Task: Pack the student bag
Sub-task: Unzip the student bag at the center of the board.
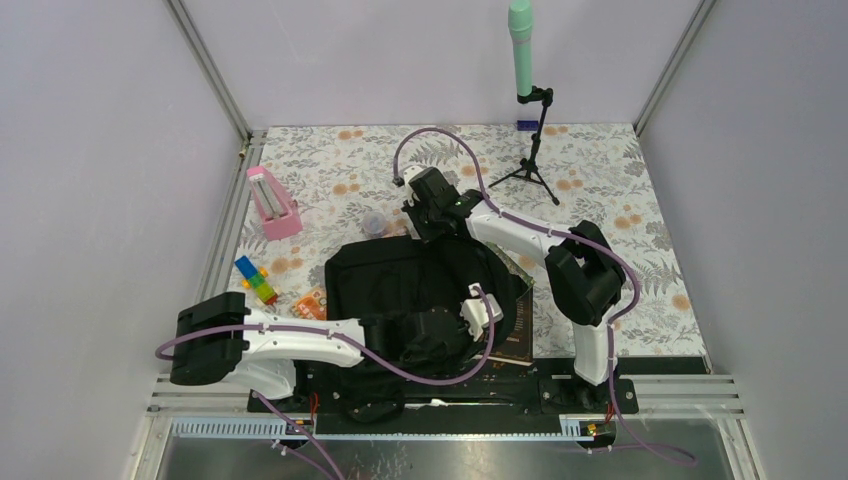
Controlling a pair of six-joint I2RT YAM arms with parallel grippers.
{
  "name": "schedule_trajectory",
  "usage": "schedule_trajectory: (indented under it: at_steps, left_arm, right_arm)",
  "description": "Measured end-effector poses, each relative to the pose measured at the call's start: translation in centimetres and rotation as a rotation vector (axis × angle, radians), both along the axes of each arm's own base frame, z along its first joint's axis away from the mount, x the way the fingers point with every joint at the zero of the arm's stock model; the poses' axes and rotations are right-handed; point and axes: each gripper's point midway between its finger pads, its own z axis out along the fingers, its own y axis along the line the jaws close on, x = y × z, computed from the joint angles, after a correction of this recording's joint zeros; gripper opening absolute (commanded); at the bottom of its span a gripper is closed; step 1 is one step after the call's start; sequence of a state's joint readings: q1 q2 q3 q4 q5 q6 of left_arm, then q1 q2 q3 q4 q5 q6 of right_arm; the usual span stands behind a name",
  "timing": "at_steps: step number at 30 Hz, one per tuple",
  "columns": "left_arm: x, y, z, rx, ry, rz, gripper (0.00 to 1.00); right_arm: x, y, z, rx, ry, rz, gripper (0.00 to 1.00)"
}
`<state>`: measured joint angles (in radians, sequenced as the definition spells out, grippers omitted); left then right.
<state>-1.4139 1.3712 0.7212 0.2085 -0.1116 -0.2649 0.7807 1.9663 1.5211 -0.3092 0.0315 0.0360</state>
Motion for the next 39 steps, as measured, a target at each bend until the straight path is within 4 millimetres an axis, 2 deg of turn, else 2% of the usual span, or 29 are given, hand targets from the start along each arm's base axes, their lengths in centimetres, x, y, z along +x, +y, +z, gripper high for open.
schedule_trajectory:
  at_steps: [4, 6, 8, 11, 14, 16, 18, 21, 23, 27, 29, 31, 33, 39]
  left_arm:
    - [0.3, -0.2, 0.9, 0.005, 0.010, 0.032, 0.50]
    - [0.3, -0.3, 1.8, -0.008, 0.014, 0.046, 0.67]
    - [0.2, 0.0, 2.9, -0.030, 0.020, 0.061, 0.78]
    - [0.5, 0.8, 5.1, -0.081, 0.024, 0.094, 0.88]
    - [0.9, 1.5, 7.1, -0.125, 0.040, 0.136, 0.93]
    - [1.4, 1.8, 8.1, -0.146, 0.065, 0.168, 0.94]
    - [2.3, 2.0, 9.0, -0.154, 0.106, 0.214, 0.95]
    - [4.7, 2.5, 9.9, -0.179, 0.174, 0.304, 0.95]
    - [6.3, 2.9, 10.0, -0.192, 0.212, 0.362, 0.95]
    - [9.4, 3.7, 8.9, -0.192, 0.288, 0.486, 0.95]
    - [10.6, 4.0, 8.1, -0.185, 0.323, 0.538, 0.95]
    - [11.6, 4.3, 7.1, -0.167, 0.353, 0.591, 0.95]
    - [12.2, 4.3, 6.4, -0.148, 0.370, 0.625, 0.96]
    - [12.5, 3.9, 6.2, -0.126, 0.391, 0.650, 0.96]
  right_arm:
    - [0.2, -0.1, 0.7, 0.010, -0.015, -0.017, 0.45]
    - [0.3, -0.4, 1.9, 0.018, -0.038, -0.034, 0.61]
    - [0.3, -0.9, 3.9, 0.038, -0.075, -0.058, 0.73]
    - [-0.5, -2.5, 8.2, 0.092, -0.135, -0.101, 0.83]
    - [-1.5, -4.5, 12.5, 0.173, -0.182, -0.149, 0.87]
    - [-2.0, -6.6, 14.9, 0.230, -0.201, -0.199, 0.90]
    - [-2.4, -9.5, 16.2, 0.267, -0.215, -0.267, 0.94]
    - [-3.9, -14.1, 15.9, 0.270, -0.213, -0.366, 1.00]
    - [-5.3, -16.6, 14.6, 0.259, -0.201, -0.412, 1.00]
    - [-7.9, -20.7, 11.1, 0.224, -0.152, -0.498, 0.98]
    - [-8.9, -21.9, 9.7, 0.214, -0.129, -0.527, 0.96]
    - [-10.3, -22.3, 8.7, 0.223, -0.102, -0.527, 0.93]
    - [-12.0, -21.8, 8.2, 0.279, -0.067, -0.501, 0.92]
    - [-15.3, -19.6, 9.2, 0.489, 0.006, -0.425, 0.89]
